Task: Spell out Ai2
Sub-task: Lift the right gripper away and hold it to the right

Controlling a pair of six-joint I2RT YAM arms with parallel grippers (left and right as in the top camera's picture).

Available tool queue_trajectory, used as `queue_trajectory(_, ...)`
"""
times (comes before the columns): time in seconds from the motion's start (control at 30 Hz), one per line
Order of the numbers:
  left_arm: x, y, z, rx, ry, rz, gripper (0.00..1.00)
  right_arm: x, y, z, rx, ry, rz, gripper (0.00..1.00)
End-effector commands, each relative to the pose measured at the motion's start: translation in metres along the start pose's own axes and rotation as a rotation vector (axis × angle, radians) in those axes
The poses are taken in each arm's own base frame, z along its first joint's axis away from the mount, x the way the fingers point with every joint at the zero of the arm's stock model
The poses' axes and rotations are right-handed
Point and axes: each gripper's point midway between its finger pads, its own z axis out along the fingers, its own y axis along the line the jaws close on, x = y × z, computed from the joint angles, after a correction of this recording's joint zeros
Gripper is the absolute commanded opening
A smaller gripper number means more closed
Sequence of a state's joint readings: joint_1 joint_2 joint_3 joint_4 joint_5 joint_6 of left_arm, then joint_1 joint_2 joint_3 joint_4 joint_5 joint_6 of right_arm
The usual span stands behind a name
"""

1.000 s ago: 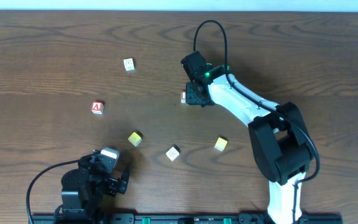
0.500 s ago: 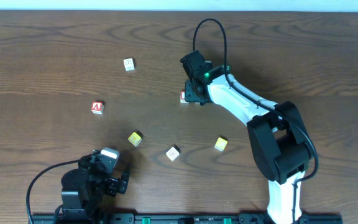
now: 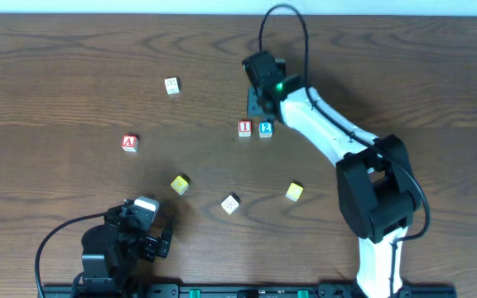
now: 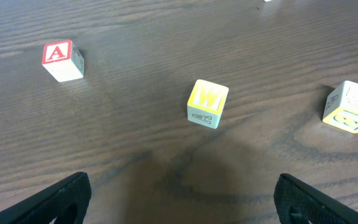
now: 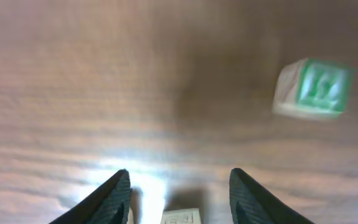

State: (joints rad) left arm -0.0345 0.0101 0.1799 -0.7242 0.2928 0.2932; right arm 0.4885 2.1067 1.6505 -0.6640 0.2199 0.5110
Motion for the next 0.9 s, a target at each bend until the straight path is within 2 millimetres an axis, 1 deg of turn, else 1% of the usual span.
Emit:
queue_trajectory(0.0, 0.002, -0.002, 0.001, 0.011, 0.0, 0.014, 0.95, -0.039, -0.002, -0.02, 0.014, -0.081, -0.018, 0.37)
queue_trajectory(0.03, 0.002, -0.002, 0.001, 0.011, 0.0, 0.014, 0.95, -0.046, -0.001, -0.028, 0.01, -0.091, -0.025, 0.21)
queue_trajectory(0.07, 0.002, -0.002, 0.001, 0.011, 0.0, 0.014, 0.95, -0.054, 0.0, -0.038, 0.005, -0.102, -0.026, 0.02)
queue_trajectory(0.13, 0.002, -0.002, 0.001, 0.011, 0.0, 0.014, 0.95, -0.066, 0.002, -0.057, -0.005, -0.12, -0.037, 0.01)
queue_trajectory(0.23, 0.002, -0.002, 0.001, 0.011, 0.0, 0.014, 0.95, -0.077, 0.006, -0.084, -0.021, -0.145, -0.072, 0.01)
queue_trajectory(0.3, 0.002, -0.002, 0.001, 0.011, 0.0, 0.014, 0.95, -0.081, 0.007, -0.104, -0.031, -0.161, -0.081, 0.01)
queue_trajectory(0.4, 0.002, -0.002, 0.001, 0.011, 0.0, 0.014, 0.95, -0.082, 0.005, -0.125, -0.042, -0.173, -0.085, 0.01)
queue_trajectory(0.53, 0.002, -0.002, 0.001, 0.011, 0.0, 0.014, 0.95, -0.074, 0.005, -0.151, -0.073, -0.161, -0.148, 0.01)
queue_trajectory(0.73, 0.002, -0.002, 0.001, 0.011, 0.0, 0.014, 0.95, -0.049, -0.003, -0.18, -0.078, -0.094, -0.189, 0.01)
queue_trajectory(0.8, 0.002, -0.002, 0.001, 0.011, 0.0, 0.014, 0.95, -0.039, 0.0, -0.188, -0.091, -0.073, -0.231, 0.01)
queue_trajectory(0.87, 0.002, -0.002, 0.001, 0.011, 0.0, 0.014, 0.96, -0.029, 0.008, -0.196, -0.129, -0.06, -0.285, 0.01)
